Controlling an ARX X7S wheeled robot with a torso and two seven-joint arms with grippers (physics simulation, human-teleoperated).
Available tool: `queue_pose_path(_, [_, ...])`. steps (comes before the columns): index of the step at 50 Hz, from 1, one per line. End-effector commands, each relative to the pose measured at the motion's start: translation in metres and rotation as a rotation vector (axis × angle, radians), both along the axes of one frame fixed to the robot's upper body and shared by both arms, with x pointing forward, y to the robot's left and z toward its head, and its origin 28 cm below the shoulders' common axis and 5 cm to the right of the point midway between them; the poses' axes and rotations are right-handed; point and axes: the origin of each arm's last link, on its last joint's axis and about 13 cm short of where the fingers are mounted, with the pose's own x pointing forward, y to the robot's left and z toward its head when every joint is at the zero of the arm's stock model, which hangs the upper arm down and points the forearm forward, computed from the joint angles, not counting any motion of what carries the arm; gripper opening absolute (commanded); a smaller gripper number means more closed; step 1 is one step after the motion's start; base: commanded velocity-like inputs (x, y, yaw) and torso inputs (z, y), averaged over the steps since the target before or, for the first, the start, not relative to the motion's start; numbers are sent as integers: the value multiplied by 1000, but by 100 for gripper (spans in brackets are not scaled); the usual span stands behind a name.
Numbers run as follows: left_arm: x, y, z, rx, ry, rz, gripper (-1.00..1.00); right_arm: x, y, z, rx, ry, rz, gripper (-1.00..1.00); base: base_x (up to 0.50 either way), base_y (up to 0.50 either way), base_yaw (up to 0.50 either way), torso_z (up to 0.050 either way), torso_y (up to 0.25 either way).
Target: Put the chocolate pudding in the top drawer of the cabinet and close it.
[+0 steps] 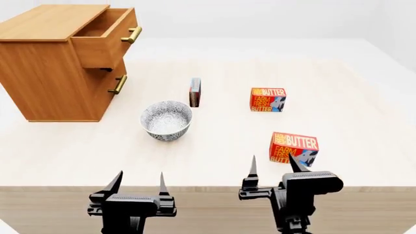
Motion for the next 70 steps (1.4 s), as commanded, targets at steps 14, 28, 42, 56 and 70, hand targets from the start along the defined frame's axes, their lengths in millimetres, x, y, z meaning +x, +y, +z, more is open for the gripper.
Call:
queue_pose_path(14, [19, 14, 53, -100, -112, -16, 100, 17, 4, 26, -23, -32, 12, 100, 0, 0, 0, 0, 0])
queue_pose_path(28, [14, 19, 65, -53, -164, -3, 100, 16, 3, 27, -28, -36, 9, 100, 0, 0, 0, 0, 0])
queue_pose_path(42, [22, 19, 73, -9, -145, 18, 100, 15, 2, 38, -17, -70, -4, 100, 95, 0, 0, 0, 0])
queue_pose_path(56, [24, 19, 78, -9, -154, 22, 100, 15, 2, 42, -17, -86, -3, 100, 377, 1, 0, 0, 0])
queue_pose_path(70, [24, 20, 80, -15, -165, 28, 100, 16, 3, 43, -24, -93, -1, 100, 361, 228, 0, 0, 0])
